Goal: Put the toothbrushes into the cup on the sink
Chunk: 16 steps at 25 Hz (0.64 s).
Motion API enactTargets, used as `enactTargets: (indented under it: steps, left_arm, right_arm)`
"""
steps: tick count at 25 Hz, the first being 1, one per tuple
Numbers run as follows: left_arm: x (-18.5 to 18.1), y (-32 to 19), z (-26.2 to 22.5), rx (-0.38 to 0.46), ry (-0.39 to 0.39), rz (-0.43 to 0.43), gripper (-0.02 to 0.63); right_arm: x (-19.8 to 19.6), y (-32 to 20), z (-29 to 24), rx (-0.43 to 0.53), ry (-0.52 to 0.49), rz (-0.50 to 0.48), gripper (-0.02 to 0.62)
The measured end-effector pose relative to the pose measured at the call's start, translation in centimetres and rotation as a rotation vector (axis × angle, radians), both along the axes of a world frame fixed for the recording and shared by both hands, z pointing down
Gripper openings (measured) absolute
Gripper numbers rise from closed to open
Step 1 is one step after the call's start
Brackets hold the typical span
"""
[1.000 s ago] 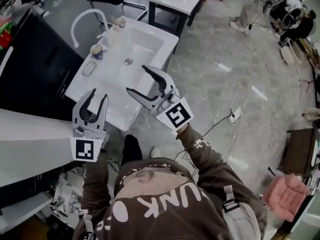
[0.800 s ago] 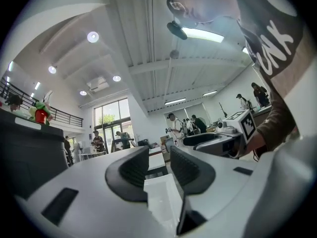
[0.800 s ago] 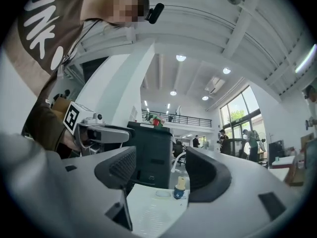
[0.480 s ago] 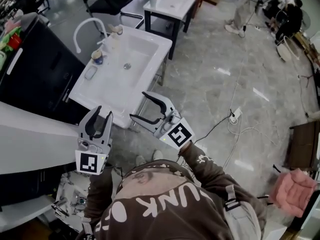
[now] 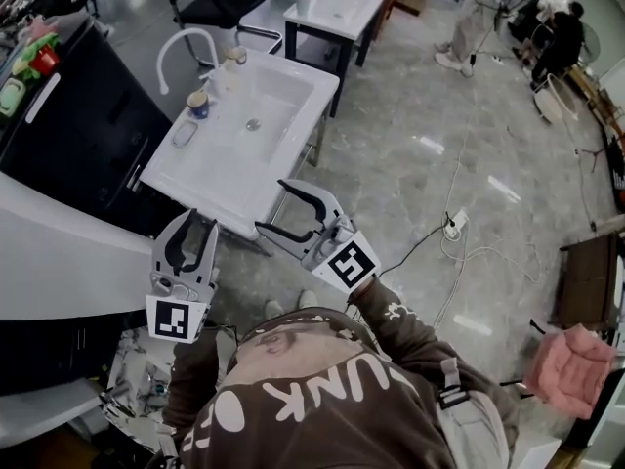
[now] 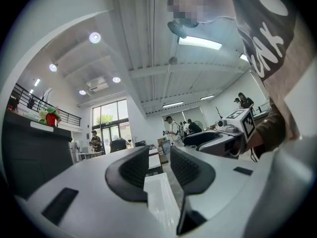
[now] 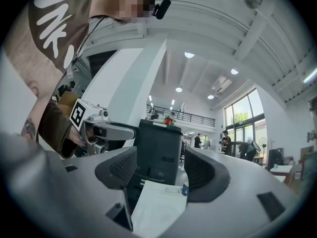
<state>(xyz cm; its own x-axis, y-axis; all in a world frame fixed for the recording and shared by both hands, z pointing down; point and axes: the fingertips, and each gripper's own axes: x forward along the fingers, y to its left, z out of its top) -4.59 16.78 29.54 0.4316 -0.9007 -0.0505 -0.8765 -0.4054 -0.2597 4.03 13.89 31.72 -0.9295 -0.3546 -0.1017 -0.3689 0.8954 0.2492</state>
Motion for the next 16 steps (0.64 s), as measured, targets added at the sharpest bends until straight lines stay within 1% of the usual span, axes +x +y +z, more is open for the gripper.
enactTargets:
  steps: [4,7,11,16]
  left_arm:
    - [-0.9,1.1,0.0,0.007,0.003,0.002,0.123]
    - [-1.1,1.5,-0.2,0.011,0.003,0.008,0.123]
    - [-1.3,1.7,-0.5,0.023,0.004,0.018,0.123]
    - [-2.3,2.1,0.7,0.03,0.006,0.024,0.123]
  right_arm:
    - [-0.6,1.2,-0.6,-0.003,-0.02,0.006,0.298]
    - [-0.8,1.6,-0.7,0.007,0.005,0.013,0.295]
    - [-1.2,2.0,-1.4,0.013,-0.021,0.017,0.293]
    - [-2.1,2.3,-0.2,0.019,-0.003,0.025,0.293]
